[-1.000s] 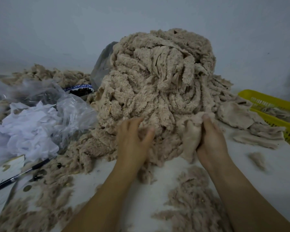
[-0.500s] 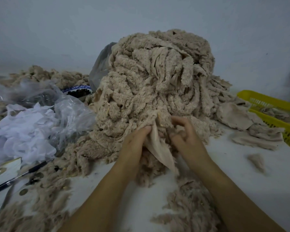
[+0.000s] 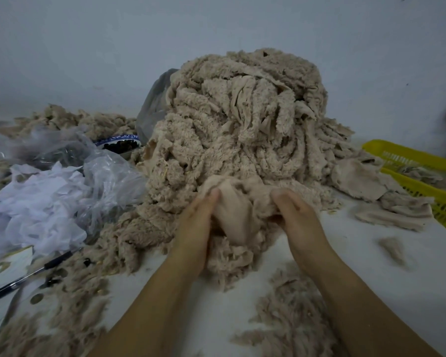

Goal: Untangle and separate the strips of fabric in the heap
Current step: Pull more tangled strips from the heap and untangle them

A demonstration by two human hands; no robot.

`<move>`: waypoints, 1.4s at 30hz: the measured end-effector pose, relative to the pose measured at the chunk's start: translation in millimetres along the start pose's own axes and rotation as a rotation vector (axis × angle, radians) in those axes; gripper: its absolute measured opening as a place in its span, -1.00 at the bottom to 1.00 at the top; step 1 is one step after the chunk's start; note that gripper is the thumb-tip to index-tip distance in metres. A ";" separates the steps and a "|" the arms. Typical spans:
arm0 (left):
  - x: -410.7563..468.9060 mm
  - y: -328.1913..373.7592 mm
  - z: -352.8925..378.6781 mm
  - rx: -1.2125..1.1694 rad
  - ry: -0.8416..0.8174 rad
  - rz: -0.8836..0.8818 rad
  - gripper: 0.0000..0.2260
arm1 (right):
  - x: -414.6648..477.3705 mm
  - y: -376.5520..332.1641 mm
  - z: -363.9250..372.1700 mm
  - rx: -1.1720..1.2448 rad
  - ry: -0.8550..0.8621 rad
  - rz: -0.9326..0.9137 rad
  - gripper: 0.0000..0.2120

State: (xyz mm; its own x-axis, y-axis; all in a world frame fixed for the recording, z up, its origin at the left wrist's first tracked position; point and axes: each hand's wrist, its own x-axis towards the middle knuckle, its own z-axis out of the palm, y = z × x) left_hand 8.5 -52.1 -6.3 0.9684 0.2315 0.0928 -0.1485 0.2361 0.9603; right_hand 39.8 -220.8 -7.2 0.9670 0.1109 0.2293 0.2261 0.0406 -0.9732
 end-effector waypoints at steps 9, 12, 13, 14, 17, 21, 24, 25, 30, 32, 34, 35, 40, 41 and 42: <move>-11.1 -6.9 7.6 0.301 -0.275 -0.051 -0.52 | -14.1 4.7 21.2 -0.312 -0.238 -0.078 -0.70; -8.9 -2.0 5.1 0.417 -0.312 0.061 -0.68 | 1.7 2.0 5.8 -0.169 0.037 -0.026 -0.74; -6.5 -1.9 2.5 0.490 -0.323 0.129 -0.69 | 10.9 -1.6 -8.7 0.083 0.156 -0.006 -0.80; -4.2 -2.5 -0.3 0.566 -0.326 0.176 -0.67 | 18.6 -6.5 -26.0 0.392 0.242 -0.035 -0.76; 0.9 -9.0 -5.1 0.861 -0.371 0.160 -0.58 | 22.8 -8.8 -57.9 0.823 0.488 -0.032 -0.63; 3.2 -20.6 -5.1 1.336 -0.429 0.125 -0.58 | 18.6 15.5 -32.4 0.267 0.403 0.133 -0.81; 5.2 -23.4 -6.1 1.308 -0.327 0.185 -0.86 | 16.8 29.3 -17.4 -0.252 0.150 0.138 -0.85; 6.4 -23.2 -7.2 1.219 -0.261 0.208 -0.92 | 15.3 32.3 -15.4 -0.417 0.043 0.117 -0.86; 7.4 -19.1 -6.7 0.609 -0.052 0.055 -0.87 | 6.0 38.3 4.5 -0.587 -0.275 -0.010 -0.86; 7.5 -18.9 -5.9 0.411 -0.067 -0.009 -0.84 | 4.0 36.7 7.9 -0.539 -0.287 -0.037 -0.87; 9.7 -18.6 -5.3 0.310 -0.069 -0.022 -0.82 | 4.6 33.3 5.9 -0.430 -0.212 -0.025 -0.78; 11.4 -18.7 -5.7 0.296 -0.060 -0.023 -0.81 | 5.9 30.2 3.8 -0.362 -0.151 -0.011 -0.77; 16.8 -15.5 -13.2 0.349 0.044 0.039 -0.79 | 16.5 22.5 -7.7 0.281 0.150 0.180 -0.85; 18.6 -14.5 -14.4 0.366 0.095 0.075 -0.81 | 16.7 21.2 -8.3 0.333 0.164 0.185 -0.85; 20.0 -13.6 -15.1 0.381 0.141 0.115 -0.82 | 16.9 21.8 -8.7 0.360 0.177 0.184 -0.84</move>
State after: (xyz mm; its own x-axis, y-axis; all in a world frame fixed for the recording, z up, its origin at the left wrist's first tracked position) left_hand 26.9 -36.4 -21.5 0.9091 0.3689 0.1934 -0.1437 -0.1580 0.9769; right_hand 62.0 -226.7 -24.6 0.9996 -0.0217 0.0165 0.0236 0.3832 -0.9234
